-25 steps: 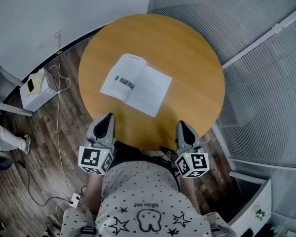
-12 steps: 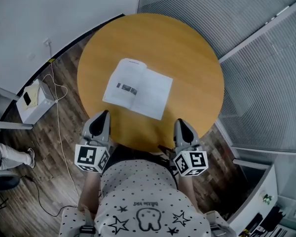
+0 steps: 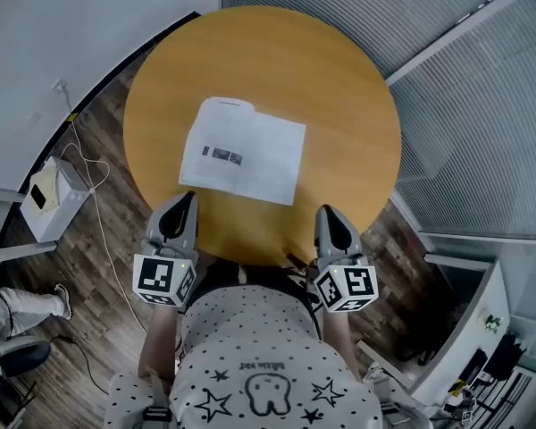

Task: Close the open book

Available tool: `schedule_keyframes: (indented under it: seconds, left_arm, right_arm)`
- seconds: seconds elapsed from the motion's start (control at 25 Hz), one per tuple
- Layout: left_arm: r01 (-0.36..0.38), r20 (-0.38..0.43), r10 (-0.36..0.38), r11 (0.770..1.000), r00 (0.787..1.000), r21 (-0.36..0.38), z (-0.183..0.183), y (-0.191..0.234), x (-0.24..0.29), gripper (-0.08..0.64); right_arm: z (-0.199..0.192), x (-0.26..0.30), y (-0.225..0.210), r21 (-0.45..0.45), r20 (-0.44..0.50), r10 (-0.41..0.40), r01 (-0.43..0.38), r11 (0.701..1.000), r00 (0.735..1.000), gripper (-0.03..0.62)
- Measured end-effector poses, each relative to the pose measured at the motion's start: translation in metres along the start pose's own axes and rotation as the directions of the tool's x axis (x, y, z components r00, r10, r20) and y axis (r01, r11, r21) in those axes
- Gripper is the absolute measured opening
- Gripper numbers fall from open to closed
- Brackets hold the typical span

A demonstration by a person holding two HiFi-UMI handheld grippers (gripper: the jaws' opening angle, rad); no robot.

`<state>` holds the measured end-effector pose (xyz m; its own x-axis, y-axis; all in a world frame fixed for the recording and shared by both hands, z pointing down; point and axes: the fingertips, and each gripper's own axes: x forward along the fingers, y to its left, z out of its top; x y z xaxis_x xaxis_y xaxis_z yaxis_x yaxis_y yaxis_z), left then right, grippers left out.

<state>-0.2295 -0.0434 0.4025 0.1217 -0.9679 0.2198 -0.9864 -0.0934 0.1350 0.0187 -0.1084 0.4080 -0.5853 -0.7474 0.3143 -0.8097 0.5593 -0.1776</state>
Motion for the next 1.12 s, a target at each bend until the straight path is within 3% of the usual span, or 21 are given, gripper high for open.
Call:
schedule_keyframes:
  seconds: [0.8, 1.12]
  left_arm:
    - [-0.014, -0.062, 0.009, 0.996, 0.998, -0.089, -0.022, -0.024, 0.026, 0.009]
    - [-0.008, -0.037, 0.004, 0.992, 0.999, -0.128, -0.012, -0.034, 0.034, 0.009]
  right_arm:
    - [-0.002, -0.016, -0.048, 0.024, -0.014, -0.049, 0.050, 0.998, 0.999, 0.005]
    - [0.008, -0.015, -0.061, 0.021, 0.005, -0.046, 0.046, 0.999, 0.999, 0.005]
